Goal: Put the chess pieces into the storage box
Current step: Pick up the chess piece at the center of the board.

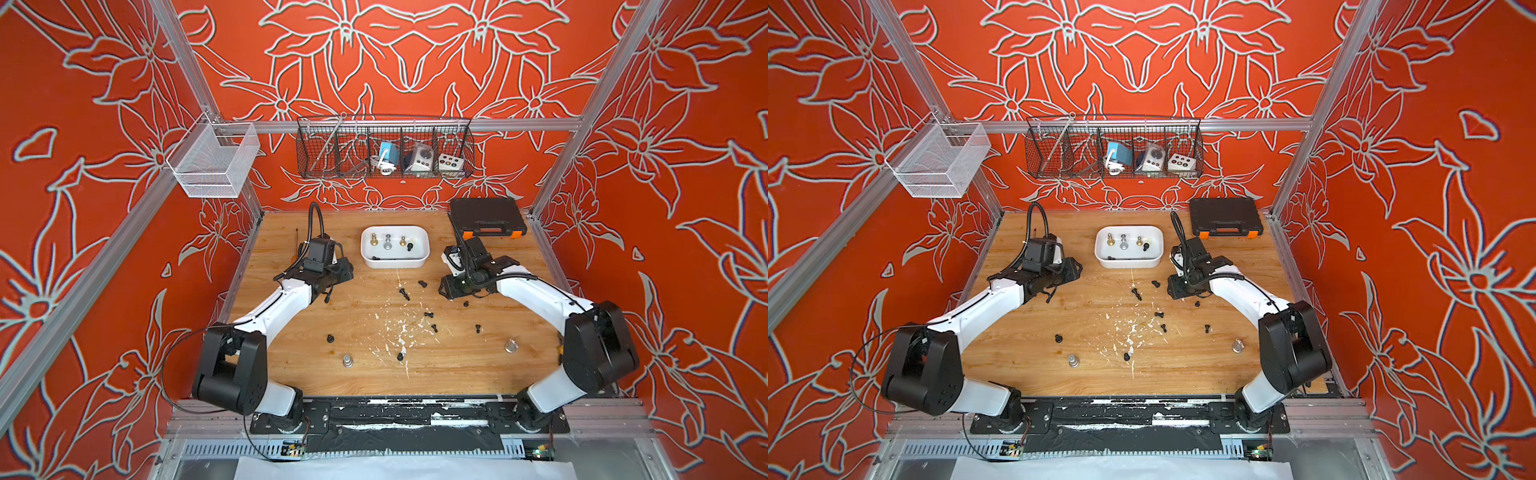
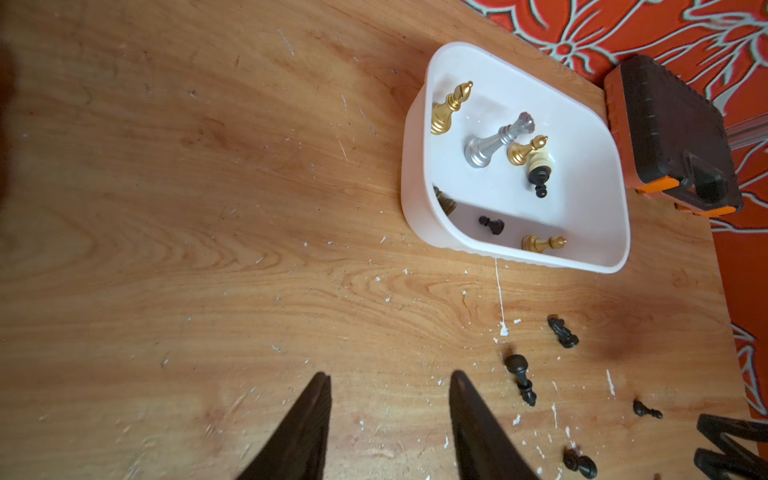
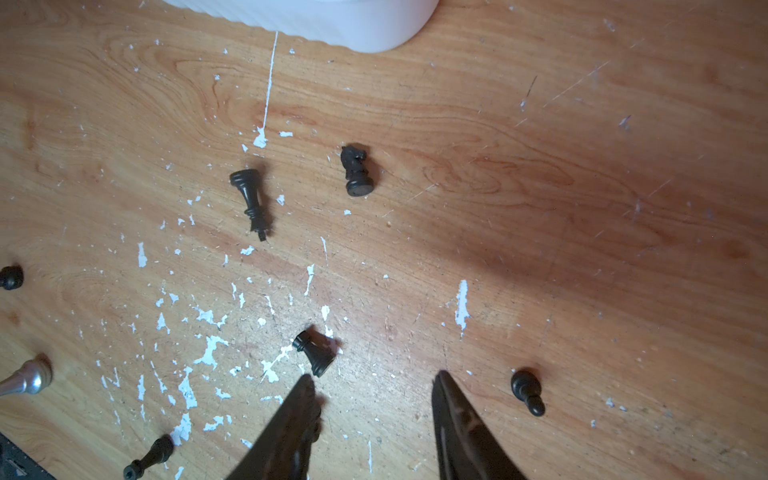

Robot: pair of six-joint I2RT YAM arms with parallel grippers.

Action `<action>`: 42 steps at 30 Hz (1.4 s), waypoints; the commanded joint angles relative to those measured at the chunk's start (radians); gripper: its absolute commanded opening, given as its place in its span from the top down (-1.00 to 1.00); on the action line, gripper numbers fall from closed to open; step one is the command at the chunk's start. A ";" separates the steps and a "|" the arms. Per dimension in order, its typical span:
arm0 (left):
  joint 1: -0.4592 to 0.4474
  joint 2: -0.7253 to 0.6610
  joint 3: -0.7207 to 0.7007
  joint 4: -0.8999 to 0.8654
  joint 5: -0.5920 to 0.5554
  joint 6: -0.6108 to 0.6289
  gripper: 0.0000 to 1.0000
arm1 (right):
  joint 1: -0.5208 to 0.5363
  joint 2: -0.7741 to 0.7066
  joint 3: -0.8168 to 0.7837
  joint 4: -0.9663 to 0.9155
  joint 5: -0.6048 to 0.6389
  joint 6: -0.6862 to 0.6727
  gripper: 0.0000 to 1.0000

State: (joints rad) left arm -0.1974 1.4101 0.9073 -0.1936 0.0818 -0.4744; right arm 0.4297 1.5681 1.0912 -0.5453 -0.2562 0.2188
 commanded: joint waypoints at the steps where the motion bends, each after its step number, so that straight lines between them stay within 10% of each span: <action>1: 0.003 -0.055 -0.056 -0.057 -0.043 -0.037 0.03 | -0.005 0.007 -0.020 0.008 -0.014 -0.017 0.03; 42: 0.003 -0.102 -0.154 -0.069 -0.017 -0.027 0.03 | 0.226 0.209 0.054 -0.070 0.123 -0.301 0.13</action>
State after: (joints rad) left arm -0.1970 1.3109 0.7609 -0.2749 0.0528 -0.5014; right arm 0.6384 1.7546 1.1122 -0.5804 -0.1745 -0.0208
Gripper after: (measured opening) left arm 0.484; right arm 0.438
